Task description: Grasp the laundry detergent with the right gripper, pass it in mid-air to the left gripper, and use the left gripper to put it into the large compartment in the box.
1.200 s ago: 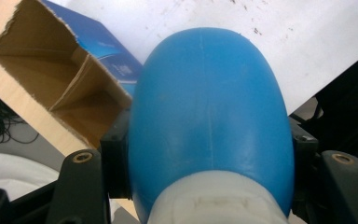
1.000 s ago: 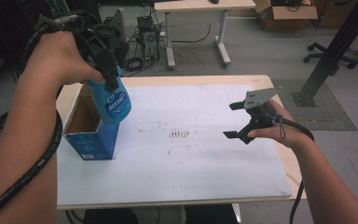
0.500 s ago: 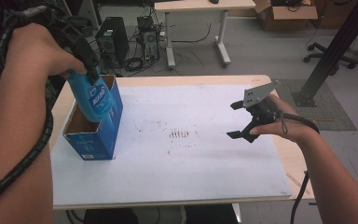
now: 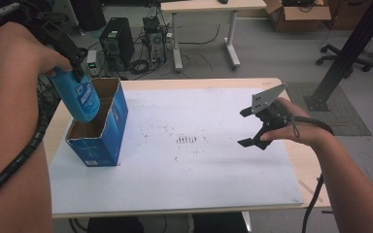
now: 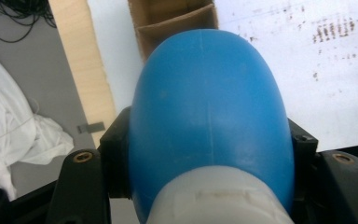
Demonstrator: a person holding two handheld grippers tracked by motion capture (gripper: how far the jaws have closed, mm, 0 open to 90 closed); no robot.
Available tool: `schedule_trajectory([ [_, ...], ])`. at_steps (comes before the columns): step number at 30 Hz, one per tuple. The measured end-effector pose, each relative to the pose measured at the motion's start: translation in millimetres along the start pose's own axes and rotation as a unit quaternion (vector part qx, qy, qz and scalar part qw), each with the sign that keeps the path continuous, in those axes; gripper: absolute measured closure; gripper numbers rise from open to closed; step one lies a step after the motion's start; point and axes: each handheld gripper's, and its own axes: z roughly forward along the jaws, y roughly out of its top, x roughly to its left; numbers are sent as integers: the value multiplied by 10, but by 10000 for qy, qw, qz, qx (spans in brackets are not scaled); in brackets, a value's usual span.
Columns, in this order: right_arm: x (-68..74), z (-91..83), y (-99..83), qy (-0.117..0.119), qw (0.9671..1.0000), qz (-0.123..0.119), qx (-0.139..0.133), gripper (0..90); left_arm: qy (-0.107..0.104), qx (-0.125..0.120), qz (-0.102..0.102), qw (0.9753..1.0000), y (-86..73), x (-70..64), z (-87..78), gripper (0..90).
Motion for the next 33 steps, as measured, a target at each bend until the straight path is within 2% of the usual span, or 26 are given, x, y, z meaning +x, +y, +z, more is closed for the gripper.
schedule_trajectory([
  [8, 9, -43, 11, 129, 9998, -9, 169, 17, 42, 8, -160, 9999, 22, 38, 64, 383],
  [18, 21, -54, 22, 298, 9990, -74, 321, 20, 68, 3, -155, 9999, 19, 49, 211, 383],
  [29, 7, -32, 34, 369, 9986, -63, 367, 20, -2, 72, -218, 9997, -11, 106, 504, 383],
  [33, 7, -5, 78, 429, 9974, -162, 563, 24, -32, 97, -241, 9997, -13, 119, 601, 383],
])
